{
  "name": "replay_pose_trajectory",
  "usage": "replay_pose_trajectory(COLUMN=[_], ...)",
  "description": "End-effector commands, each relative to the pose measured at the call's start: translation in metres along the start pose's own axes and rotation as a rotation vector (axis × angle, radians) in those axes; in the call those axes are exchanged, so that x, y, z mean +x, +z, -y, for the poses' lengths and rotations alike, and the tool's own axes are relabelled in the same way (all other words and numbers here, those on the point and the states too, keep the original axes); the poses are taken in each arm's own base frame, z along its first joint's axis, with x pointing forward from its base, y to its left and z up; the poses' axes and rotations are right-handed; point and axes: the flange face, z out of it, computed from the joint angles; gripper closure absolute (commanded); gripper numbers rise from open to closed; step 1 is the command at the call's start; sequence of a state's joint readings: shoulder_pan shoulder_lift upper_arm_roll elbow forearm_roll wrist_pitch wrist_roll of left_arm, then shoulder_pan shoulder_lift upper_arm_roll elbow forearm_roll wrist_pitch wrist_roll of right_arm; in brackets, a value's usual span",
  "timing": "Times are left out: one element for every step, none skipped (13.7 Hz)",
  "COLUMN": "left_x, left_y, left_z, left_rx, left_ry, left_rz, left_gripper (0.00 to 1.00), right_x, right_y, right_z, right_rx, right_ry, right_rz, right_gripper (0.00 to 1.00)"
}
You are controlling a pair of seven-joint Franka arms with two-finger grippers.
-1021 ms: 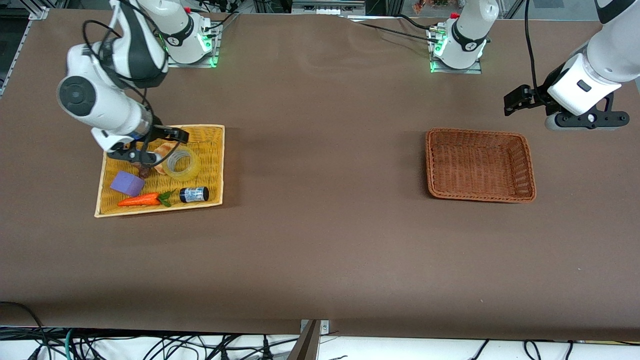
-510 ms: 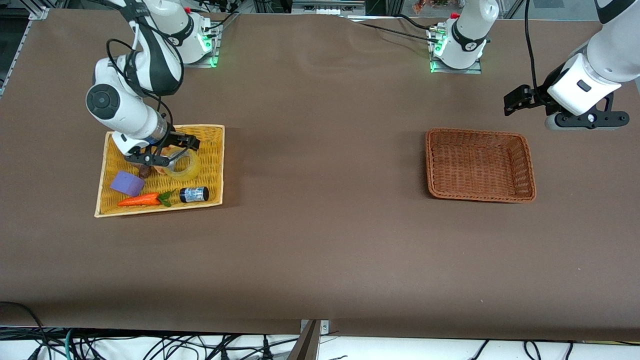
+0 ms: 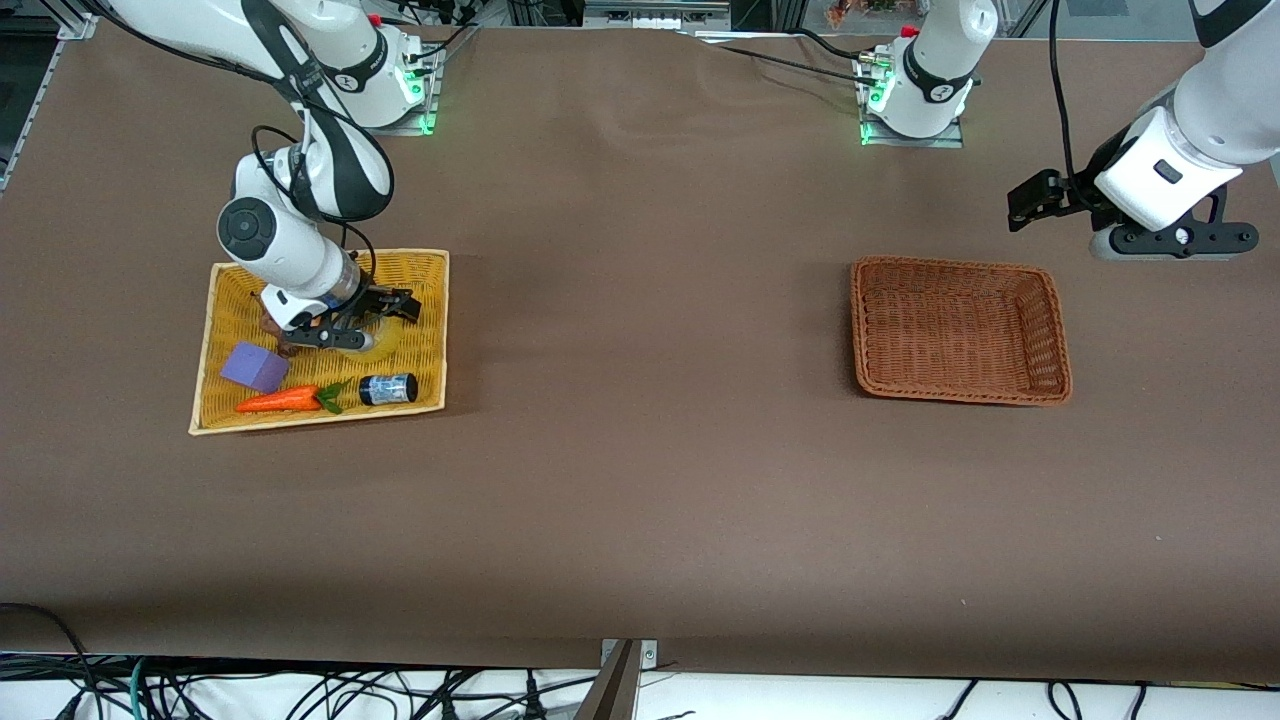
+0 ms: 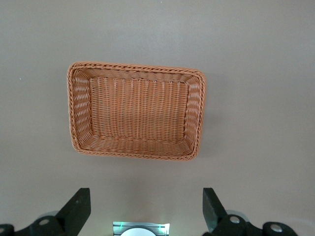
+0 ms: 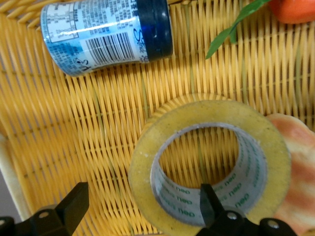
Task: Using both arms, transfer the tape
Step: 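Close the right gripper on the tape roll's rim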
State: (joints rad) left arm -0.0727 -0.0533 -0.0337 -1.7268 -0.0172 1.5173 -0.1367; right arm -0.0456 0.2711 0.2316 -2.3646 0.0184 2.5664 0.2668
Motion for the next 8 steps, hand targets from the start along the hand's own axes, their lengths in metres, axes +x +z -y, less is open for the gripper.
replay_pose_trajectory(left_x=[0.0015,0.0017,0.0014,0.0009,0.0009,0.0014,0.0014,0.0014], left_y=[-0.0025,-0.0025,-0.0024,-0.0039,-0.0039,-0.0024,-0.0024,-0.0017], left_z=[0.0004,-0.002,-0.0037,-0.0037,-0.0037,-0.0037,-0.0037,-0.0037], left_rx=[-0.017,-0.017,-0.016,-0.016,-0.016,-0.016,-0.016,-0.016], left_ry=[-0.002,-0.002,0.001,0.001,0.004,0.004,0.002,0.002], left_rz=[0.012,0.012,0.012,0.009,0.009,0.012,0.012,0.013], left_gripper=[0.0,0.0,0.0,0.0,0.0,0.0,0.0,0.0], right_x=[-0.0006,-0.0004,-0.0006,-0.0008,-0.001,-0.001,-0.0005,0.0001], right_y=[0.0002,0.0,-0.0005,0.0004,0.0005,-0.0001,-0.0007,-0.0015], right_z=[-0.0026,-0.0025,-0.0025,-0.0026,-0.0027,-0.0027,-0.0025,-0.0039], right_rx=[-0.003,-0.003,-0.004,-0.004,-0.005,-0.005,-0.005,-0.005], right_ry=[-0.036,-0.05,-0.064,-0.073,-0.077,-0.08,-0.096,-0.113], right_rz=[-0.016,-0.014,-0.013,-0.01,-0.008,-0.008,-0.009,-0.011], right_gripper=[0.12,0.46,0.74,0.9,0.97,1.0,1.0,1.0])
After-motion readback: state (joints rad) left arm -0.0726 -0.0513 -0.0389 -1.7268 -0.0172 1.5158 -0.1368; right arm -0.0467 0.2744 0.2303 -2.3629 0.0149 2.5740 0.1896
